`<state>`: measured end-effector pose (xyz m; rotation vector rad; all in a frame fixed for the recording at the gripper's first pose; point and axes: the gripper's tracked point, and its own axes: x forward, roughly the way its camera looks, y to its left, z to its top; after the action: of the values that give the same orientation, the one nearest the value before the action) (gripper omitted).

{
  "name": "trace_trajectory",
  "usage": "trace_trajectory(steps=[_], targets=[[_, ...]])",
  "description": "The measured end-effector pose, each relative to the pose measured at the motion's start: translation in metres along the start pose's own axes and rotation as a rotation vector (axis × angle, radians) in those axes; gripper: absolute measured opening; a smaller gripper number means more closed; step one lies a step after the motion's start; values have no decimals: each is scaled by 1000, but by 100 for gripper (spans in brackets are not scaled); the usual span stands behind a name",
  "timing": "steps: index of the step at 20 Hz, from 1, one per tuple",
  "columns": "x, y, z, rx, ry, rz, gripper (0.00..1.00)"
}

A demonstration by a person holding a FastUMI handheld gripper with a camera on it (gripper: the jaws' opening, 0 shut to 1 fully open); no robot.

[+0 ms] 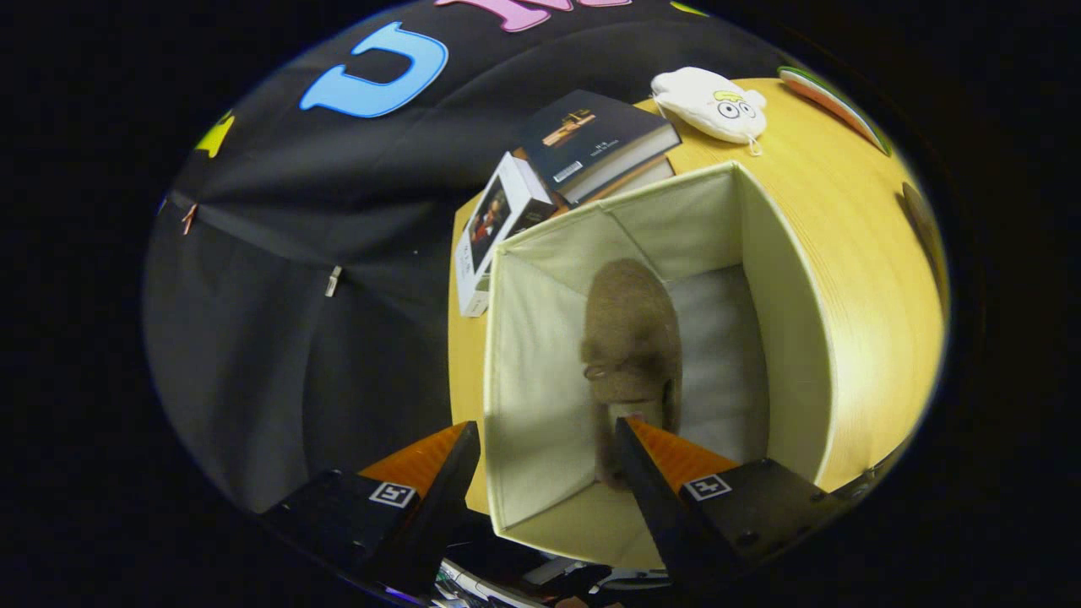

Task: Open the storage box then place both shoes into the box .Put the left shoe in first, then the right shoe, with the right side of both shoes facing outward in a uniform manner.

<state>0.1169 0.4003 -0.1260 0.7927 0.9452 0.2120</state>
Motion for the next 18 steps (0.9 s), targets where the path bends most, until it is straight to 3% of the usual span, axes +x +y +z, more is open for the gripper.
trace_trajectory(steps=[4,8,18], targets=[[-44,12,23,-25,-60,83,98],[-110,-25,57,-140,-177,83,98],[-236,-214,127,-325,-341,-160,98]])
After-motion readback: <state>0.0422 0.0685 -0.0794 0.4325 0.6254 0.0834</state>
